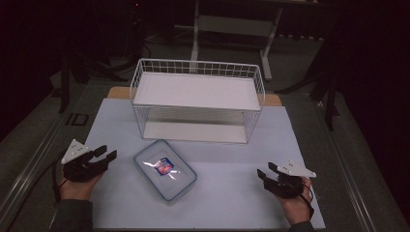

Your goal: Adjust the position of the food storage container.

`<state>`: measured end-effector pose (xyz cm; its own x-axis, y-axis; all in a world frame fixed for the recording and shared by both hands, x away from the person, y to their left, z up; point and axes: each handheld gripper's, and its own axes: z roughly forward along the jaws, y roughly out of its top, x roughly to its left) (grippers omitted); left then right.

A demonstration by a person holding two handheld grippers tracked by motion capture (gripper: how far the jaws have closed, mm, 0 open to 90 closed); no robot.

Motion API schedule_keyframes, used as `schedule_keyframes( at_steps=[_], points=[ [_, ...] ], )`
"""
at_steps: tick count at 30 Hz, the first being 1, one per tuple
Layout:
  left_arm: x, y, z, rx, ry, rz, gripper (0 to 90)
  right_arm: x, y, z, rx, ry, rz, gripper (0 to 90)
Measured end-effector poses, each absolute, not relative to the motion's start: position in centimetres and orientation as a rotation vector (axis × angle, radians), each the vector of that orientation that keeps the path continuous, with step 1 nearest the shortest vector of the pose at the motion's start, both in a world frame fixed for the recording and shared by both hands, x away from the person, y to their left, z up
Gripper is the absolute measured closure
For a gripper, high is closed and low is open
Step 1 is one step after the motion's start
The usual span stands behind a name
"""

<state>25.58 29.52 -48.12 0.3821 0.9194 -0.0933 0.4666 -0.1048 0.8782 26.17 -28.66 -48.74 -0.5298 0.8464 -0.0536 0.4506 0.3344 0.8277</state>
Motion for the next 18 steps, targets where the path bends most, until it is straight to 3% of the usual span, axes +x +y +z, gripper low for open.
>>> schedule_keyframes(
  at_steps=[18],
  points=[
    [26.3,29.5,-47.8,1.721,1.204,0.59,56.4,24.9,-23.9,-47.6,0.949,2.23,1.177,47.2]
  ],
)
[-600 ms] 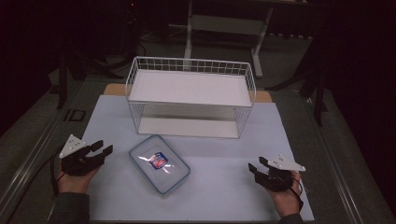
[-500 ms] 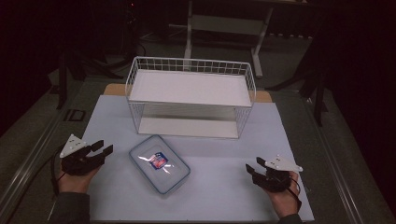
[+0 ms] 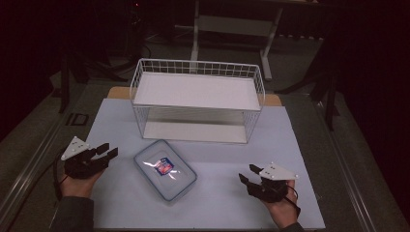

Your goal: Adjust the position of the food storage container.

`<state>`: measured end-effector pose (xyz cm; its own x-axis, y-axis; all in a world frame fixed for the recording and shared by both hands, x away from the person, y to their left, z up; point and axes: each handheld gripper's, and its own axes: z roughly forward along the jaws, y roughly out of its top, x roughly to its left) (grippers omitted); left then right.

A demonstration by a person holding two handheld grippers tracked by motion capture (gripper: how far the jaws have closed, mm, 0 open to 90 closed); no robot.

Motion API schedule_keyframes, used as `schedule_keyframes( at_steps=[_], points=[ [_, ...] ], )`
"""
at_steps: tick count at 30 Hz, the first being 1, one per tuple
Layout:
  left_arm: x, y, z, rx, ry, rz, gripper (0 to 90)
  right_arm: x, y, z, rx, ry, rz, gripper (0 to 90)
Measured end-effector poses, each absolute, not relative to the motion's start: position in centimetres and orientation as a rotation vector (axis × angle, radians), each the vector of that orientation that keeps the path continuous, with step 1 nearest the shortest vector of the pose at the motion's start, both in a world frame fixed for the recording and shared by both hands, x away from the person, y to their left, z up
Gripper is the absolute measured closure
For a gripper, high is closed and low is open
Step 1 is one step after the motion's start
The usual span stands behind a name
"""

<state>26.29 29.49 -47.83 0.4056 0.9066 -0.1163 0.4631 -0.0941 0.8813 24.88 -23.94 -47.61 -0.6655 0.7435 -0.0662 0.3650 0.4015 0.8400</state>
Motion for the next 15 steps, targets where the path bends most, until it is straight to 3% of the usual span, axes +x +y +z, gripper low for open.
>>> schedule_keyframes(
  at_steps=[15],
  points=[
    [27.1,29.1,-47.4,1.729,1.193,0.579,60.7,24.3,-19.9,-46.7,0.837,2.325,1.263,49.7]
  ],
)
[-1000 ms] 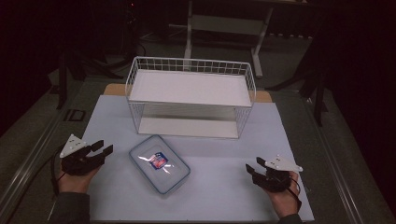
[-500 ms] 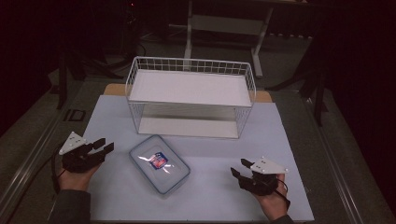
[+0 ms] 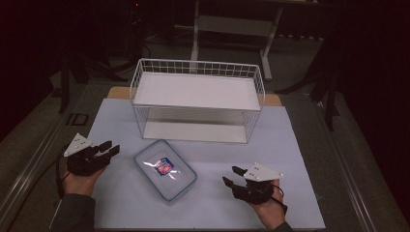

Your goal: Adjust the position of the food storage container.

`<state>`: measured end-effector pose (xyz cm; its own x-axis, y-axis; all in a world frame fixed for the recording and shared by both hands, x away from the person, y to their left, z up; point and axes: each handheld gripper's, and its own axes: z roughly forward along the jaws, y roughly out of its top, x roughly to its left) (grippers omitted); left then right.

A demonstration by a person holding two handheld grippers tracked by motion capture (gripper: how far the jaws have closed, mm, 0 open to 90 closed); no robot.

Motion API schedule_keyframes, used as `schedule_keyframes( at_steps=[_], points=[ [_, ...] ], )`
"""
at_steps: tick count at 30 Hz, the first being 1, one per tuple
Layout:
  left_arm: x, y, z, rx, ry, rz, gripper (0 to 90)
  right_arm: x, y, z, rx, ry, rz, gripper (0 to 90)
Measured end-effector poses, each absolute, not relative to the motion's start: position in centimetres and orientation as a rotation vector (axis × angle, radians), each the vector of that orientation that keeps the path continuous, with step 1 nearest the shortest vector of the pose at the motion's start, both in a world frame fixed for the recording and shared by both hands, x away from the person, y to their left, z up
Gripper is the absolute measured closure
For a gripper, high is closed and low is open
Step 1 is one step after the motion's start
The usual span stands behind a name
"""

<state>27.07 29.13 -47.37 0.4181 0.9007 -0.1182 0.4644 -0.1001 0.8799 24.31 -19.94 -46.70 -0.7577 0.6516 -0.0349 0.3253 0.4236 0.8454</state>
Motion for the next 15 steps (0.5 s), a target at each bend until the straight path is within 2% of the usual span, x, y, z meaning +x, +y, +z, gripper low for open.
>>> schedule_keyframes(
  at_steps=[9,15],
  points=[
    [28.2,28.5,-47.0,1.755,1.184,0.577,59.4,23.7,-16.6,-45.6,0.729,2.37,1.317,52.3],
    [28.9,28.1,-47.5,1.764,1.192,0.554,62.9,23.7,-14.6,-45.4,0.684,2.393,1.342,55.8]
  ],
)
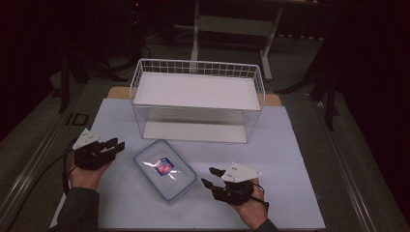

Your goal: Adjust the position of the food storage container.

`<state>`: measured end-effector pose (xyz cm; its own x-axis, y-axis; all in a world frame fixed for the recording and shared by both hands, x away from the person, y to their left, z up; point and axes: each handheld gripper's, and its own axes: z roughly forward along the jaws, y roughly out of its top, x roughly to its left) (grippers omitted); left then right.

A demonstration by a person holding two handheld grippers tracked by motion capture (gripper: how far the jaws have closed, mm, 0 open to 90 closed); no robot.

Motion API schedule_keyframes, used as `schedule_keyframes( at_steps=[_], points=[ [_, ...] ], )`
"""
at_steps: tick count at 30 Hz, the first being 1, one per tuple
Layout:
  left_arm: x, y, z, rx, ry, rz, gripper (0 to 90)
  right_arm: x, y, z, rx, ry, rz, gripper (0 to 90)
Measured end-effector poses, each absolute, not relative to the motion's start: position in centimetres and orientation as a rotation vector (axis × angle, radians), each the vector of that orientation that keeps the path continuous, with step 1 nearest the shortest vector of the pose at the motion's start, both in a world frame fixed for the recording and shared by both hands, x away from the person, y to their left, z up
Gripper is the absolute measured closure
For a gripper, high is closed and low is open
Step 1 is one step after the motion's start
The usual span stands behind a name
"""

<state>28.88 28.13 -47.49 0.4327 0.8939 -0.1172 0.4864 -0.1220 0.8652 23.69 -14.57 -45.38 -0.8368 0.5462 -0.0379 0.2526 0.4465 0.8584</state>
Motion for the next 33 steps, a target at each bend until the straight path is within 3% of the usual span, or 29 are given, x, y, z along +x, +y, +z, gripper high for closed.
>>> schedule_keyframes(
  at_steps=[12,15,20,33],
  points=[
    [29.7,27.4,-48.1,1.792,1.184,0.532,73.7,23.1,-11.0,-45.7,0.597,2.454,1.373,63.4],
    [29.9,27.1,-48.3,1.807,1.177,0.532,80.7,23.0,-10.1,-45.9,0.587,2.461,1.371,69.8],
    [30.1,26.3,-48.5,1.848,1.147,0.516,89.5,22.5,-8.5,-46.5,0.534,2.495,1.365,88.6],
    [30.2,24.7,-49.1,1.91,1.107,0.483,89.6,21.5,-5.8,-47.3,0.442,2.564,1.377,89.5]
  ],
)
